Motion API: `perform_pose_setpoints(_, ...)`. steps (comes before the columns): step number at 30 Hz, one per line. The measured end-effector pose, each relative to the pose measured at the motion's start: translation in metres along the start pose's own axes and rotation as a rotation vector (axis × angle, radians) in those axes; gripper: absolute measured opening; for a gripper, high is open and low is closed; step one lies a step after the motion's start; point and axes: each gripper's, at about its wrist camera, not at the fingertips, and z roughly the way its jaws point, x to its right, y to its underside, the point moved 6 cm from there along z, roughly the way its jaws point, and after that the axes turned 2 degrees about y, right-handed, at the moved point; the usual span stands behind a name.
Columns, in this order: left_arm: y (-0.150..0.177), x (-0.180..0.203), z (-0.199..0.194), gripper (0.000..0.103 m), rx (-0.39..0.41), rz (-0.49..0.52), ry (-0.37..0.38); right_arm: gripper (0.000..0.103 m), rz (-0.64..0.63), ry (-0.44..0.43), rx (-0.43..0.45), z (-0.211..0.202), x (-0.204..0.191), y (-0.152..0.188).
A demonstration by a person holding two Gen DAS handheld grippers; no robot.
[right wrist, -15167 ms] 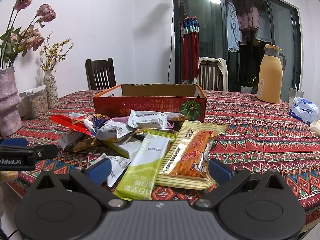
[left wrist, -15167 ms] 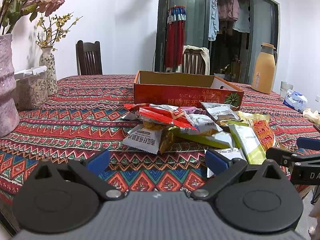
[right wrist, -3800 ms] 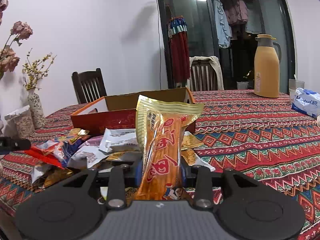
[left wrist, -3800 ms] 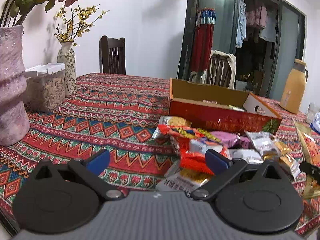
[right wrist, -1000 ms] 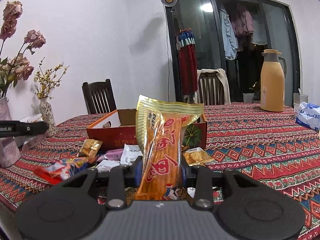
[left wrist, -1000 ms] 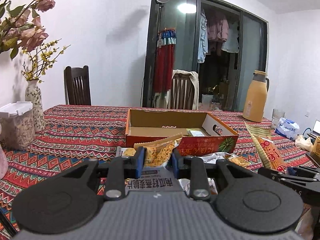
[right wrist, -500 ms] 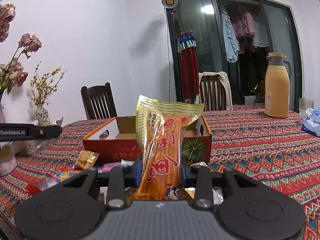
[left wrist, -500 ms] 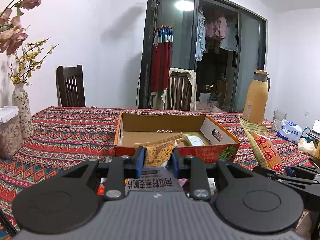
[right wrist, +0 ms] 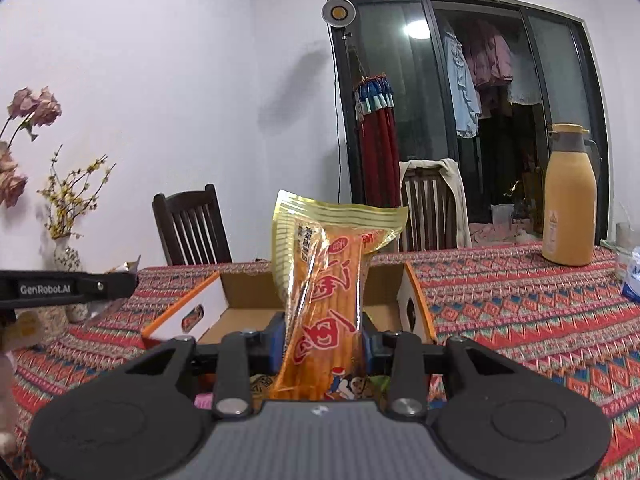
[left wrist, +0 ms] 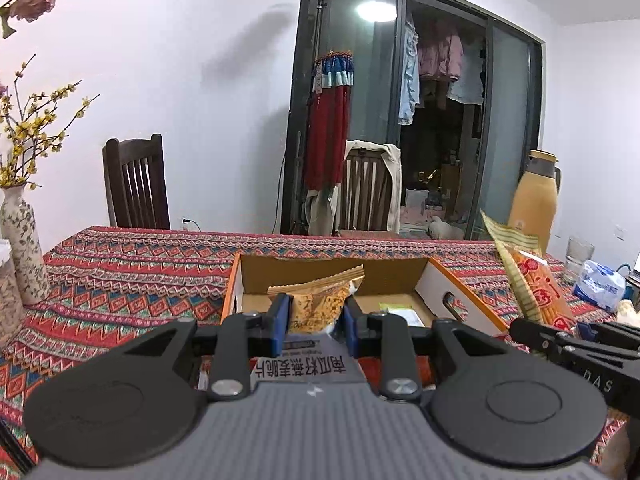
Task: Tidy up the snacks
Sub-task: 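Carry both held packets over the cardboard box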
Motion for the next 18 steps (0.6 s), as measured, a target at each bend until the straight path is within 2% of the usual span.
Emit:
perform_pose_setpoints(14, -0.05, -0.003, 0.081, 0.029, -0.004, 0.003, -0.046, 0.035, -0.011, 0.007, 0.013, 0.095, -0.001, -0.06)
perform_pose_setpoints(18, -0.051, -0.008, 0.11, 0.029, -0.019, -0.022, -0.057, 0.035, 0.032, 0.005, -0.002, 0.126, 0.003, -0.063)
